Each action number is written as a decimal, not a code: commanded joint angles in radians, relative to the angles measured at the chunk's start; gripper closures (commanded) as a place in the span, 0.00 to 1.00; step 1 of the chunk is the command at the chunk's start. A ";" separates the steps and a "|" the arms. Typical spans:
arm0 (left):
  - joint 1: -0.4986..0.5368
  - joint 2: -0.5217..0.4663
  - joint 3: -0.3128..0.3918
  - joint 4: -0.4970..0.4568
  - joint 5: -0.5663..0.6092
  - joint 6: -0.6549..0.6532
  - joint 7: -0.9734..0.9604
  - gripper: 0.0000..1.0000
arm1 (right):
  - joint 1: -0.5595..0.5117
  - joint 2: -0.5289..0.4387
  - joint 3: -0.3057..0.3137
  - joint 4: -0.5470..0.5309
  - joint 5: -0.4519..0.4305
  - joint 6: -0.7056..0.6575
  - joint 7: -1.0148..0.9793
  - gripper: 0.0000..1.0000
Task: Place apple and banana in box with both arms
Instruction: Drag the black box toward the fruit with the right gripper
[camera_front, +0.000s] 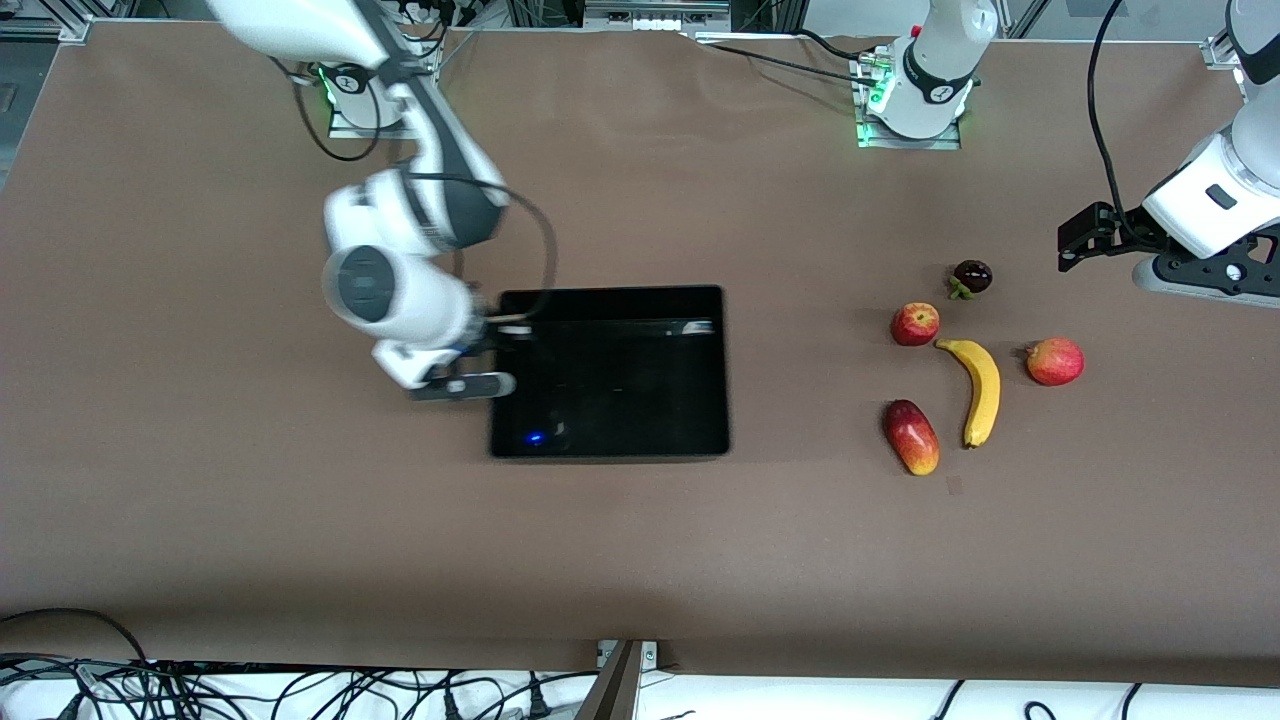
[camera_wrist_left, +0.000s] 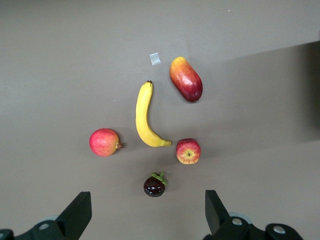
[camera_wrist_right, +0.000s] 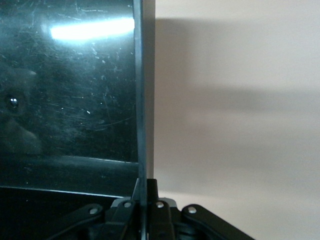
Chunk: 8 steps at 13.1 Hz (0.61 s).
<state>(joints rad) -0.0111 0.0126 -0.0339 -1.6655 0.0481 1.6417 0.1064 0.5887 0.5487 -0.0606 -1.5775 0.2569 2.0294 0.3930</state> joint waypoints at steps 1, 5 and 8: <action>0.003 0.012 0.002 0.026 -0.025 -0.008 0.019 0.00 | 0.103 0.164 -0.010 0.224 0.030 -0.015 0.165 1.00; 0.002 0.012 0.002 0.026 -0.025 -0.007 0.022 0.00 | 0.203 0.290 -0.008 0.372 0.074 0.026 0.328 1.00; -0.001 0.010 0.000 0.030 -0.024 -0.010 0.024 0.00 | 0.253 0.335 -0.008 0.378 0.074 0.104 0.389 1.00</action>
<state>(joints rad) -0.0117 0.0131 -0.0342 -1.6648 0.0481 1.6421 0.1064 0.8189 0.8486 -0.0599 -1.2487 0.3034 2.1059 0.7498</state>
